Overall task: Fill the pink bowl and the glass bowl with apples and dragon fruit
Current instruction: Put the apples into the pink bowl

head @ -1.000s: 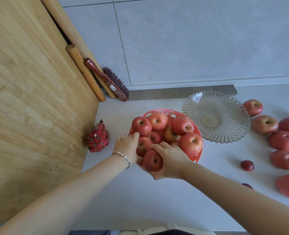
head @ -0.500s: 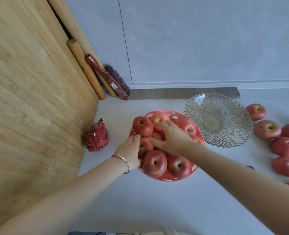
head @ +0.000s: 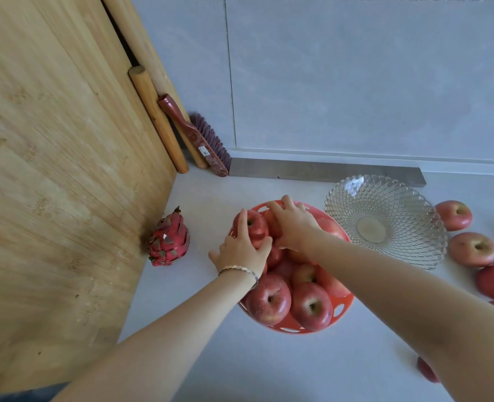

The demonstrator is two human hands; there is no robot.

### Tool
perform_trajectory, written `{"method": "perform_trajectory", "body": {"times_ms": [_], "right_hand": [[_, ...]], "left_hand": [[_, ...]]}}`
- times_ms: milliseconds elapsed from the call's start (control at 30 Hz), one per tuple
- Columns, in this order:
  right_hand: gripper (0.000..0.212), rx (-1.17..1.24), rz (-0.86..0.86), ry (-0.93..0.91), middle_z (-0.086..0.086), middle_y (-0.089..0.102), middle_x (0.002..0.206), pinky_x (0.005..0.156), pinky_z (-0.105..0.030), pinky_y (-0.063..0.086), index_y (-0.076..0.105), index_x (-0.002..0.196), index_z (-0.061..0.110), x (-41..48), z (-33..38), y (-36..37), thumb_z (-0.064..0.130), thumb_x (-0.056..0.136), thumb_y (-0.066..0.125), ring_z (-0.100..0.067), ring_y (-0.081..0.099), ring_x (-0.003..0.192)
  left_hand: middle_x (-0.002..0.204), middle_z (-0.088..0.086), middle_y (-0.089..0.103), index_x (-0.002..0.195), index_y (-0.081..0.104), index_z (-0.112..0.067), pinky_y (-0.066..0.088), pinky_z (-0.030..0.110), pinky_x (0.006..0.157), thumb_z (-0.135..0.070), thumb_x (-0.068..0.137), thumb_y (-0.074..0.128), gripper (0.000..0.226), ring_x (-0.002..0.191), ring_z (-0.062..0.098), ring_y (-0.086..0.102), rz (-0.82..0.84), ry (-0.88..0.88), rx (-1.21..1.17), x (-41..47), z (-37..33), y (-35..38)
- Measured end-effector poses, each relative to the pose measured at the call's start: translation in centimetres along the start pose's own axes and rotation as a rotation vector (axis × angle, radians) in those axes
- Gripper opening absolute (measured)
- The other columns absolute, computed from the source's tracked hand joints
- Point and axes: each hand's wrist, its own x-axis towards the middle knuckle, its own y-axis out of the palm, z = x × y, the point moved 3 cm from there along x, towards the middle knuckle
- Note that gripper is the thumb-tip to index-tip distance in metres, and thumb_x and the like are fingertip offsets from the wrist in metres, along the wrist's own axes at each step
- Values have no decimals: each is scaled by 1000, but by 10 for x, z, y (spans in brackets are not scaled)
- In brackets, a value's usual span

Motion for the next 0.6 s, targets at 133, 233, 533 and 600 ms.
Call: {"method": "perform_trajectory", "body": {"times_ms": [133,233,533,600], "right_hand": [[89,65,-71,18,-13,38,127,86,-48,49,27,133,15,-1,-7,1,35,62,77,-40,49,109],[84,47,-104,28,-15,40,123,83,-42,48,31,129,13,-2,-10,-4,42,63,75,-40,53,104],[82,38,-52,119,-16,35,125,78,-39,47,33,130,16,1,-12,-4,46,65,74,-38,53,104],[88,62,-39,120,-15,37,126,83,-41,47,30,133,16,0,-15,-6,44,63,76,-38,53,107]], "left_hand": [[123,16,56,139,15,-40,25,48,105,-51,86,49,64,115,32,52,-22,-67,-50,13,-8,6],[118,16,58,136,22,-37,24,48,109,-43,83,55,63,112,34,53,-35,-16,-124,20,-9,9],[120,26,54,144,15,-37,27,46,111,-39,90,50,64,116,39,46,34,150,-68,22,-13,5],[123,27,53,145,7,-39,27,44,111,-42,93,44,64,117,37,46,61,161,29,23,-15,5]]}}
